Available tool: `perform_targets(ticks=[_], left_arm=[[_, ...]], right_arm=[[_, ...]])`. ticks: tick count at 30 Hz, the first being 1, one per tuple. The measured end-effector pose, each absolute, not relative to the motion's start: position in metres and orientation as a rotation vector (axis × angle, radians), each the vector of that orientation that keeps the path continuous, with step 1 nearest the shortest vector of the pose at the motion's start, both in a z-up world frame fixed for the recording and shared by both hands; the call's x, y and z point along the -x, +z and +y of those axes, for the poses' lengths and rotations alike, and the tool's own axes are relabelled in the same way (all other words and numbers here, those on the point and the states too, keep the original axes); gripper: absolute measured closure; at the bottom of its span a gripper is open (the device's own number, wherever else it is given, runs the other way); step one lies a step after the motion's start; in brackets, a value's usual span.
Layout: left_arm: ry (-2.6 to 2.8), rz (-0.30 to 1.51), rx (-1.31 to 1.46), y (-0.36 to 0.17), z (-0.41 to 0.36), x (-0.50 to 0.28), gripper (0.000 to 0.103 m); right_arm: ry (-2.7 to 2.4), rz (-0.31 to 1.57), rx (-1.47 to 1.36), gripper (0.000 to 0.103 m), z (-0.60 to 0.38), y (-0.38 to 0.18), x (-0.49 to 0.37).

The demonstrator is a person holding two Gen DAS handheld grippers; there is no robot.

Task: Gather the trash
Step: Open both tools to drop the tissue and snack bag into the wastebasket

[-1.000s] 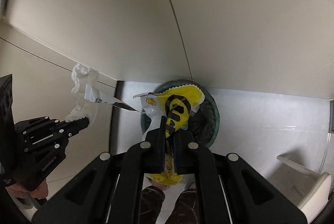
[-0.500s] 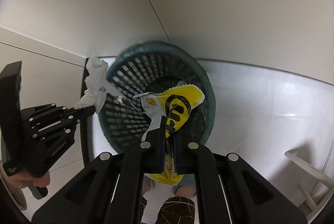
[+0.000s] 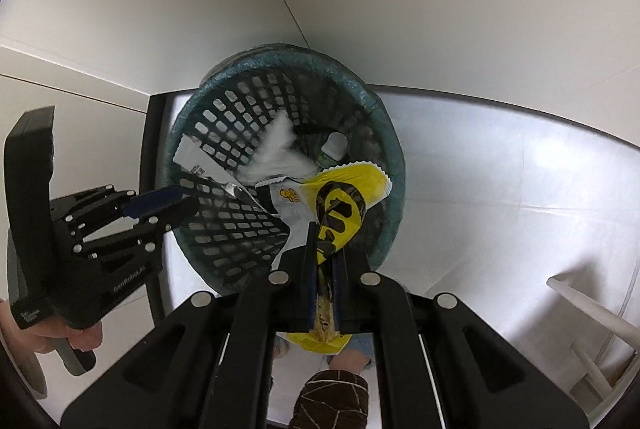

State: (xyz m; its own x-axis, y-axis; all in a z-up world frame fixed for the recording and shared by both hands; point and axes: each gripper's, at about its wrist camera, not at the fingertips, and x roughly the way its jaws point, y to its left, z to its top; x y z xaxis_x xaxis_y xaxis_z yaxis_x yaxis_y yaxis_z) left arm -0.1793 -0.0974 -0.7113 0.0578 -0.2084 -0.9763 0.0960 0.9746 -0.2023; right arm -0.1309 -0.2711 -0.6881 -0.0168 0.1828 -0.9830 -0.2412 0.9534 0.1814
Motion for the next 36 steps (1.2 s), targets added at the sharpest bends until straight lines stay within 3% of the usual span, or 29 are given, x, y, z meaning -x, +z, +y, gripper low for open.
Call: perform_targets(ticks=[2,4,10,17,19,24,27,32,36], left_arm=[[-0.219,1.483,0.095,-0.703,-0.093,0.179,0.062],[-0.204,1.471,0.103,-0.699,-0.088,0.181,0.055],[-0.182,1.455,0.117,-0.691,-0.071,0.185,0.042],[-0.141,1.447,0.12,-0.688,-0.054,0.188,0.02],[-0.133,1.442,0.12,-0.686,-0.051,0.188,0.018],[-0.113,1.446,0.132,-0.685,-0.047,0.189,0.01],[-0.111,1.45,0.136,-0.685,-0.047,0.19,0.008],[-0.111,1.45,0.135,-0.682,-0.049,0.191,0.006],[-0.118,1.445,0.133,-0.677,-0.054,0.192,0.006]], right_arm=[[0.351,1.55,0.04,0.098,-0.266,-0.688,0.129],[0.357,1.542,0.043,0.096,-0.261,-0.687,0.128],[0.359,1.525,0.036,0.094,-0.244,-0.697,0.127],[0.329,1.542,0.007,0.091,-0.236,-0.713,0.129],[0.322,1.543,0.007,0.084,-0.235,-0.715,0.129],[0.298,1.527,0.0,0.045,-0.237,-0.712,0.132],[0.283,1.513,-0.008,0.03,-0.24,-0.708,0.133],[0.26,1.49,0.0,0.013,-0.246,-0.699,0.134],[0.248,1.479,0.014,0.008,-0.251,-0.691,0.134]])
